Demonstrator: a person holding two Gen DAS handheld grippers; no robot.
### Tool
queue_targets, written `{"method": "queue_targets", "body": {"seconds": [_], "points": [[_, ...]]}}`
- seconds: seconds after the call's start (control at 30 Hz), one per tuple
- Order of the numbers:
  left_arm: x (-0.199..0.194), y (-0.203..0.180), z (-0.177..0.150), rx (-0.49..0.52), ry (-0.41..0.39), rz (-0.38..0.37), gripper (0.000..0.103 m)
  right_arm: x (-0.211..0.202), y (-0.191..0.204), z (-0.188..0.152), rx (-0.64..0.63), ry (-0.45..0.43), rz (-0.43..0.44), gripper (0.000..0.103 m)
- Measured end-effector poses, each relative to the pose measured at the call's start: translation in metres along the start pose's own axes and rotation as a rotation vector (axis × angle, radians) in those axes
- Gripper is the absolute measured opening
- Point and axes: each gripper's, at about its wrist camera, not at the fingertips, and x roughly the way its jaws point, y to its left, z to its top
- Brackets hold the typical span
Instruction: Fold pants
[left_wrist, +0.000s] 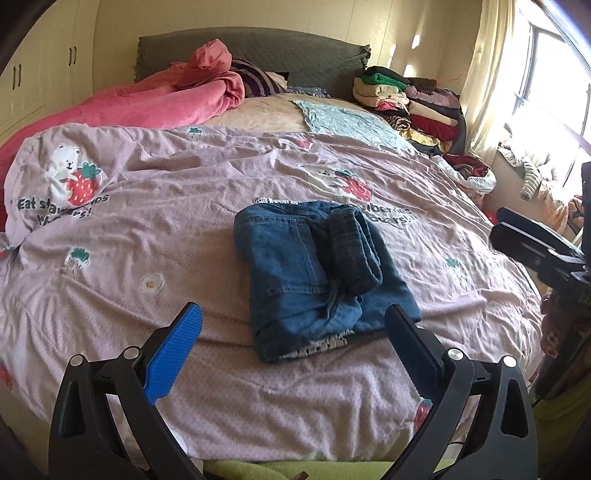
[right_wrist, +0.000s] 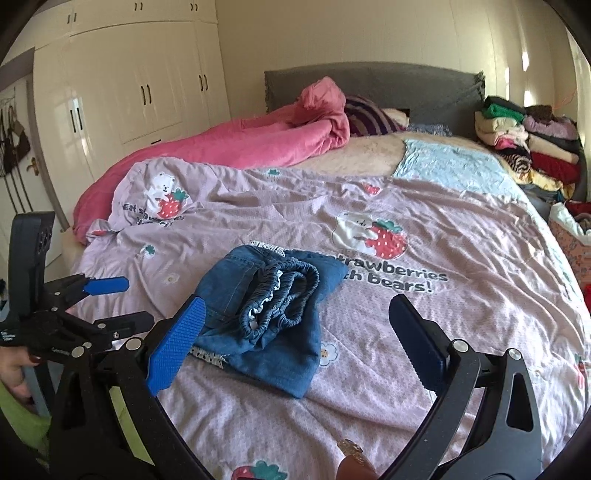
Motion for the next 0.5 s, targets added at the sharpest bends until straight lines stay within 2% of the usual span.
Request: {"method": "queue_targets", "body": {"seconds": [0.5], "points": [[-0.016, -0.005, -0.039, -0.005, 0.017, 0.023, 0.099, -0.025, 0.012, -0.026, -0.022, -0.012, -0.030, 0.094]]}}
